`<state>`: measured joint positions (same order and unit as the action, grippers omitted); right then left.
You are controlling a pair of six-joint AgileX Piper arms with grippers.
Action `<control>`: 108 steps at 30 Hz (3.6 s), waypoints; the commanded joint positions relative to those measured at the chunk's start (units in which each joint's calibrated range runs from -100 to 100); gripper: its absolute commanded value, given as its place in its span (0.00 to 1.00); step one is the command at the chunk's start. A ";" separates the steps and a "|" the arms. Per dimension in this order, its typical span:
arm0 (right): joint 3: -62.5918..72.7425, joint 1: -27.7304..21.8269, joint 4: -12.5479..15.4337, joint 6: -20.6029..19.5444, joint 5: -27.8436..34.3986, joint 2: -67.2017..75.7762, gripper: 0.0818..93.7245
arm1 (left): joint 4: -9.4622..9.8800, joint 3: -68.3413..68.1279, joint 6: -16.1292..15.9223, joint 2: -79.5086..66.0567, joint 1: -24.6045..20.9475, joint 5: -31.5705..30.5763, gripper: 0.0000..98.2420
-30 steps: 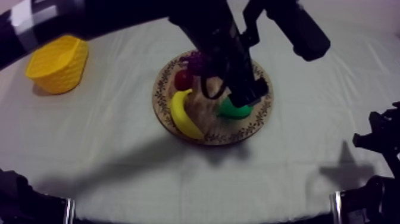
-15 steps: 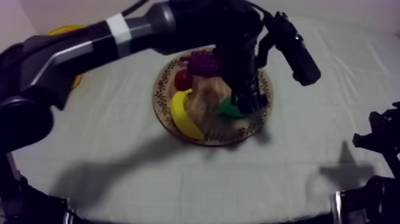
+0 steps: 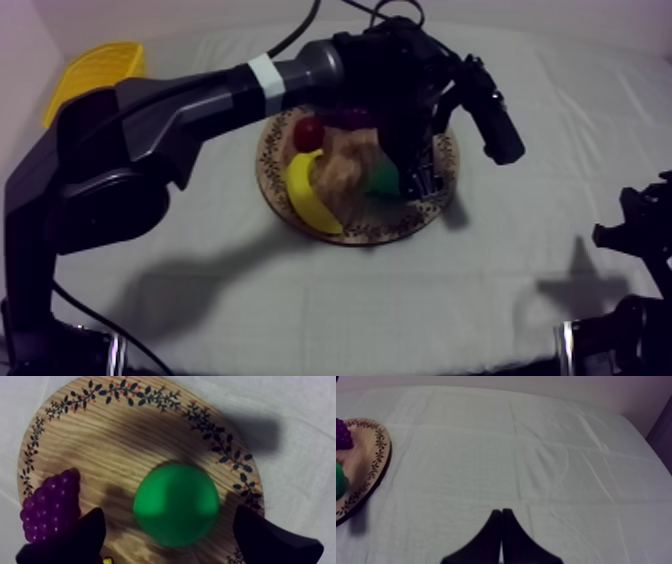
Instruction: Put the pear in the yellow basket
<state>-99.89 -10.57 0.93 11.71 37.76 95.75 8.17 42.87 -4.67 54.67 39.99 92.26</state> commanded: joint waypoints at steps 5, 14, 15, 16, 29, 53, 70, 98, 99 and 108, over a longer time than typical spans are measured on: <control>0.00 0.00 -0.02 -0.01 -0.02 0.00 0.00 | -0.09 3.55 -0.64 3.05 -0.12 1.05 0.96; 0.00 0.00 -0.02 -0.01 -0.02 0.00 0.00 | -0.33 5.24 -0.80 5.22 -0.14 1.67 0.83; 0.00 0.00 -0.02 -0.01 -0.02 0.00 0.00 | -0.34 5.34 -0.77 5.39 -0.18 1.89 0.81; 0.00 0.00 -0.02 -0.01 -0.02 0.00 0.00 | -0.35 5.54 -0.73 5.61 -0.21 2.18 0.79; 0.00 0.00 -0.02 -0.01 -0.02 0.00 0.00 | -0.28 5.82 0.80 3.90 -0.49 5.31 0.59; 0.00 0.00 -0.02 -0.01 -0.02 0.00 0.00 | 0.02 -17.04 11.37 -45.60 -20.81 -0.82 0.61; 0.00 0.00 -0.02 -0.01 -0.02 0.00 0.00 | -0.51 -26.76 6.80 -40.07 -42.08 -11.07 0.62; 0.00 0.00 -0.02 -0.01 -0.02 0.00 0.00 | -1.62 -44.58 7.19 -49.87 -44.03 -23.97 0.87; 0.00 0.00 -0.02 -0.01 -0.02 0.00 0.00 | -1.47 -46.18 7.46 -53.29 -43.46 -24.41 0.84; 0.00 0.00 -0.02 -0.01 -0.02 0.00 0.00 | 1.04 -59.48 12.46 -80.48 -36.87 -27.54 0.50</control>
<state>-99.89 -10.57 0.93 11.71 37.76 95.75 9.16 -13.22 7.04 -14.34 2.22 65.20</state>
